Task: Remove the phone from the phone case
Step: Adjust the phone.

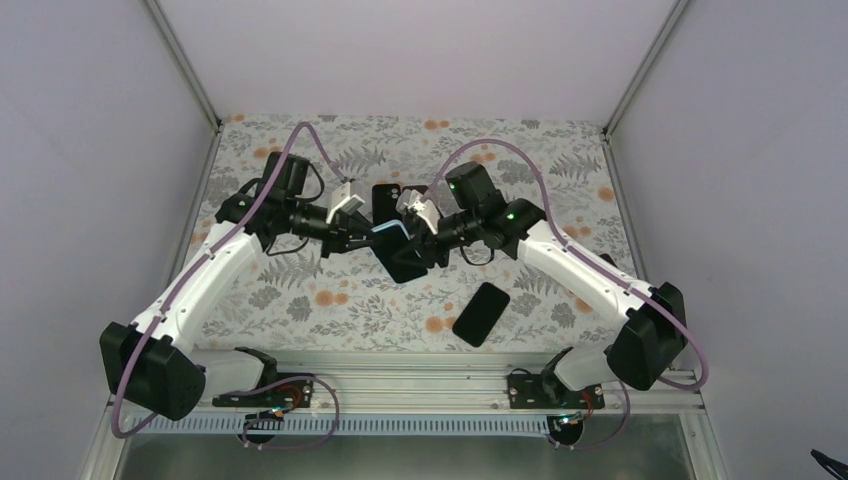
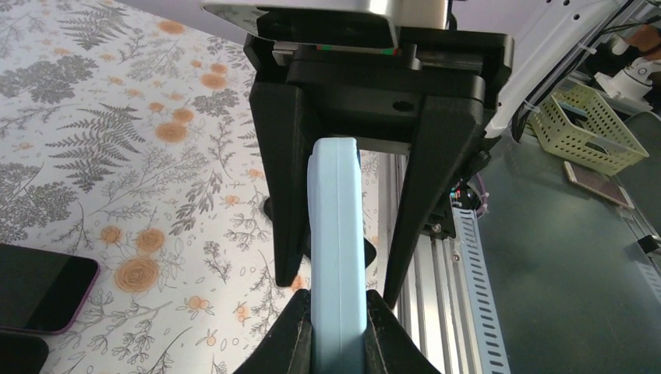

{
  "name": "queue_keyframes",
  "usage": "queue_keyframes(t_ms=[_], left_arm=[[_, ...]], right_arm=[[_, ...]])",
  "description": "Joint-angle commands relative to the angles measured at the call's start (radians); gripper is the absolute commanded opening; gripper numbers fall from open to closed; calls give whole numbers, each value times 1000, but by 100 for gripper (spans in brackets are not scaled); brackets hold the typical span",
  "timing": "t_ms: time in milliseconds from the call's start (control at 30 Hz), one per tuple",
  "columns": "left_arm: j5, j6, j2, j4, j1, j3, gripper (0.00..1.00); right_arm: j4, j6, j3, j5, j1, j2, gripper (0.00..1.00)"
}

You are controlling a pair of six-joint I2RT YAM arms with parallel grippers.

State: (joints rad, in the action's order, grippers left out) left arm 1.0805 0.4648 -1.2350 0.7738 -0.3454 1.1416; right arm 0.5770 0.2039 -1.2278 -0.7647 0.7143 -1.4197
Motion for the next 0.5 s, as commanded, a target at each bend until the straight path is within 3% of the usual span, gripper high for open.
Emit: queue_keyframes(t_ms=[0,67,200,467], left_arm=[[48,36,-8,-17,-15,50,2],[48,34,-10,-19,-15,52,2],[54,28,-12,-19,-14,59,7],[97,49,-3,-8,23,61,34]], right_arm=[[-2,15,17,5,24,-1,38],[-3,17,17,6,28,2,32],[-6,16,16,21,30,16,6],[-35,15,47,-41,23,87,4]])
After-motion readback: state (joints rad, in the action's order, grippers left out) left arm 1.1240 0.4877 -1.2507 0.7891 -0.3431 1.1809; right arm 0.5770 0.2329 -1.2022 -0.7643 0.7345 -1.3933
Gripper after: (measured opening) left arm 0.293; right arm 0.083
